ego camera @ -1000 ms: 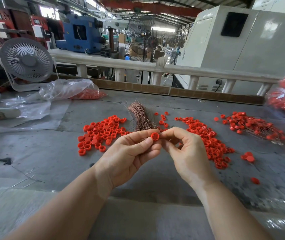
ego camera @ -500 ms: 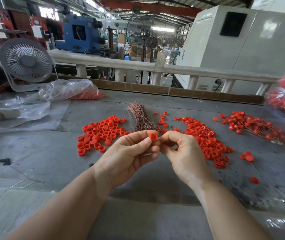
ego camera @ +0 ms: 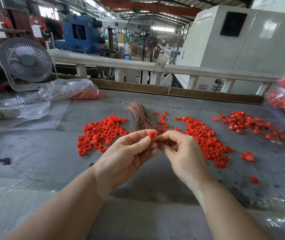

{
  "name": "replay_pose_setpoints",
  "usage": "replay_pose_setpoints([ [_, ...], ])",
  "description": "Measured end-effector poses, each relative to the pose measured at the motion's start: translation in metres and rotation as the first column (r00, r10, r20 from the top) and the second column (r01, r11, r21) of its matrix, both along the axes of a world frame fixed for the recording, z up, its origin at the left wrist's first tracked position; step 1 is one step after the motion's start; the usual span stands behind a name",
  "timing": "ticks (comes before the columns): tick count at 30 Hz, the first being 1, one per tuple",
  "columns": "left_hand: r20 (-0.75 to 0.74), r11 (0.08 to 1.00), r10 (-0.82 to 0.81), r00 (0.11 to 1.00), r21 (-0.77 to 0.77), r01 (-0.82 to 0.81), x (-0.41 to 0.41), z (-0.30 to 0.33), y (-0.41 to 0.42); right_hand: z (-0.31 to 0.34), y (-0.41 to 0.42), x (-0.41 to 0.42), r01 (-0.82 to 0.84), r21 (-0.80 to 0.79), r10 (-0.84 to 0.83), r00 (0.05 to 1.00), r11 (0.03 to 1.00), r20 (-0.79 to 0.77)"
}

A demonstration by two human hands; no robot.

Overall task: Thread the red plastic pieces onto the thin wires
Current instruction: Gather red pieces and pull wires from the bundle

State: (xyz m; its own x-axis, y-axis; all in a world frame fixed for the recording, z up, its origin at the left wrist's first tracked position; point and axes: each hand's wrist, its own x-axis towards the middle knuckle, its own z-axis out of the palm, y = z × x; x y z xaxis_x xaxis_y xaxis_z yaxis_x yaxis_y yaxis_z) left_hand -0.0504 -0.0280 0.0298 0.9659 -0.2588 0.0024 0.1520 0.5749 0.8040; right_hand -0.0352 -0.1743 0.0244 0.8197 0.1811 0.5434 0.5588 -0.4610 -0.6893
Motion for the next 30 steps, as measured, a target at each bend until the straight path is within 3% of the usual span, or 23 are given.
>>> replay_pose_setpoints([
  [8,0.011,1.0,0.016,1.0,-0.02,-0.015,-0.0002,0.0008,-0.0007,0.0015,0.0009,-0.0013,-0.027,0.011,0.027,0.999,1.0,-0.036],
  [16,0.012,0.998,0.037,0.999,0.054,-0.038,-0.0002,-0.0003,0.0023,0.0006,0.0014,-0.0019,-0.003,0.01,0.004,0.999,1.0,-0.033],
  [24,0.046,1.0,0.008,0.999,-0.015,-0.007,0.0,0.0003,0.0003,0.0021,0.0001,-0.0006,-0.026,0.079,0.041,0.981,0.997,-0.188],
  [30,0.042,0.997,0.082,0.996,-0.013,-0.082,0.0019,-0.0017,0.0,-0.0004,-0.0023,0.0028,0.075,0.077,-0.056,0.973,0.994,-0.224],
])
